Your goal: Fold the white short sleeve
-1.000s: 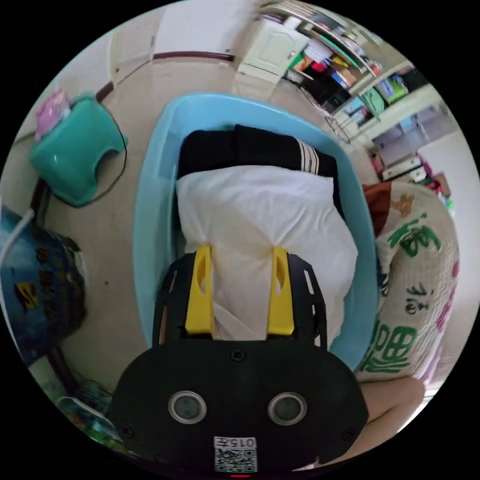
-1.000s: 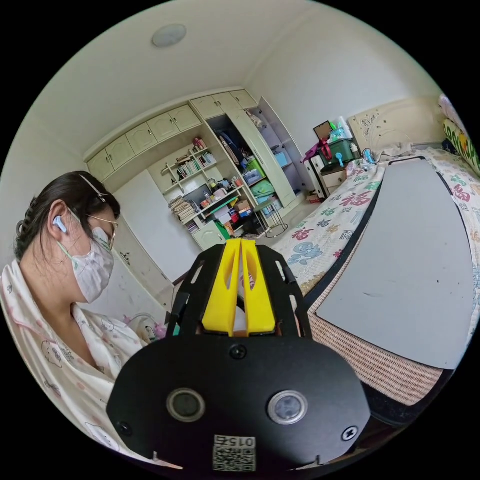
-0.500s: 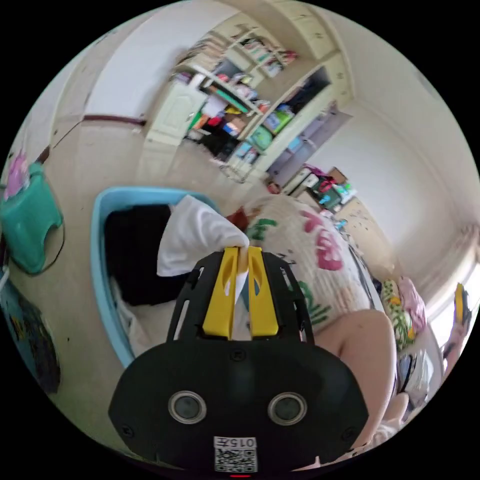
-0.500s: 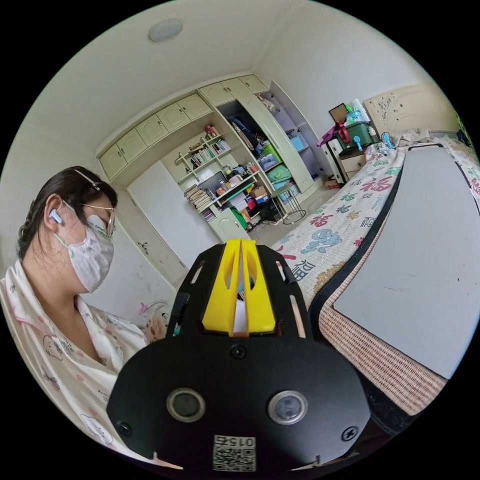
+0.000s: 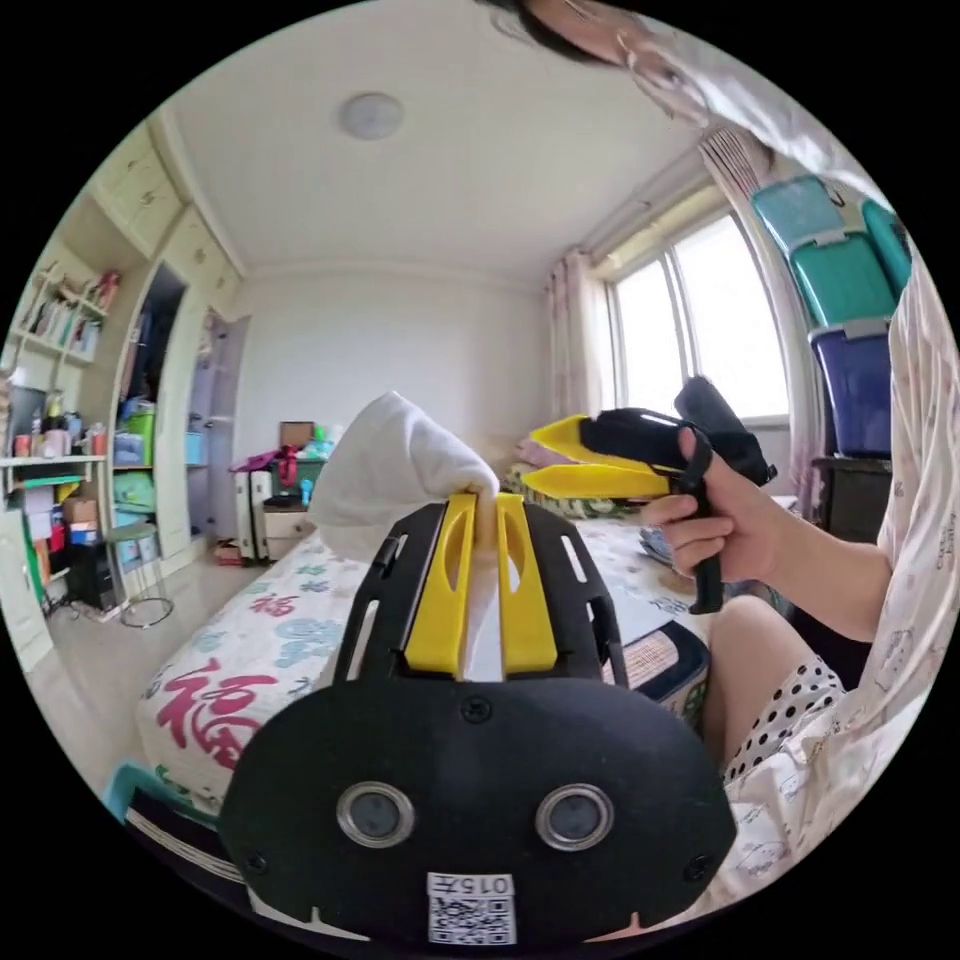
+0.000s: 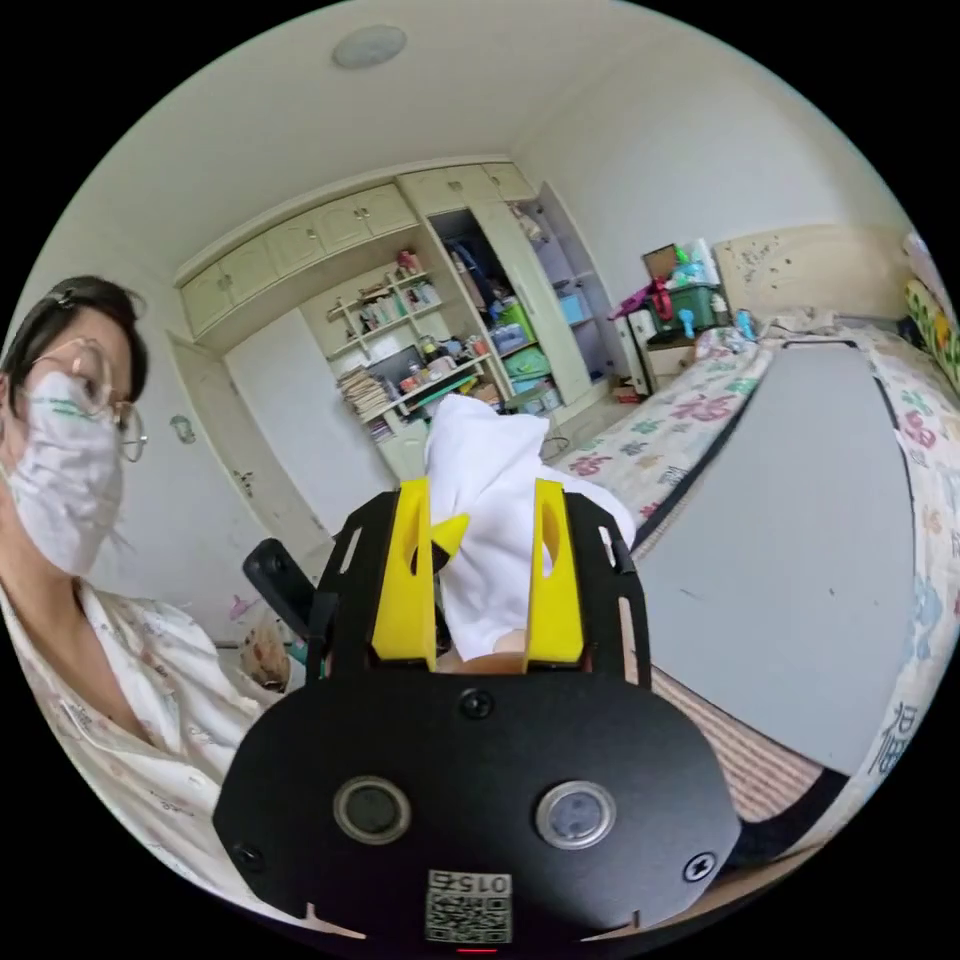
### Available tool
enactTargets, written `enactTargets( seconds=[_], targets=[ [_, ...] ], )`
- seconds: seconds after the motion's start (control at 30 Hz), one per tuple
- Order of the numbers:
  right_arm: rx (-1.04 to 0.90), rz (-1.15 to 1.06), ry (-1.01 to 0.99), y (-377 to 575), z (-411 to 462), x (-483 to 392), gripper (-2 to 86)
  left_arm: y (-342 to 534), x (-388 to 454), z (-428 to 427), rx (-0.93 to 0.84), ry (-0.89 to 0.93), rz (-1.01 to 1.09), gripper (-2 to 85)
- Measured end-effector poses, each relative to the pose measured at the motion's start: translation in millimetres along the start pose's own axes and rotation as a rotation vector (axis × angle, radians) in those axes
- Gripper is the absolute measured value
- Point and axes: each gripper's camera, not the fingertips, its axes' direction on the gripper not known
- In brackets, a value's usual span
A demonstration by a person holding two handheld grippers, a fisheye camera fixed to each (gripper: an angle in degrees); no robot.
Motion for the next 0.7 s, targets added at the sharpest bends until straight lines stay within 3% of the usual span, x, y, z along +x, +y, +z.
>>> enactTargets(
  seconds=[0.17, 0.27, 0.47, 0.7],
  targets=[
    [-0.064, 0.388, 0.177, 14.8, -41.5, 157.7, 11.6, 39.2, 120.6, 143.9, -0.262, 0.125, 0.099, 2.4],
    [-0.028, 0.518, 0.256, 32.2, -90.0, 199.4, 11.4, 67.6, 187.8, 204.3, -0.37, 0.207, 0.117, 3.1],
    [0.046, 0.577, 0.346, 5.9, -171.7, 217.6, 11.5, 85.1, 298.7, 260.0, -0.452, 0.259, 0.305, 3.7],
    [-0.016, 0.443, 0.426, -74.5, -172.7, 197.9, 12.9, 115.9, 373.3, 315.2, -0.545, 0.281, 0.549, 1.8]
  ],
)
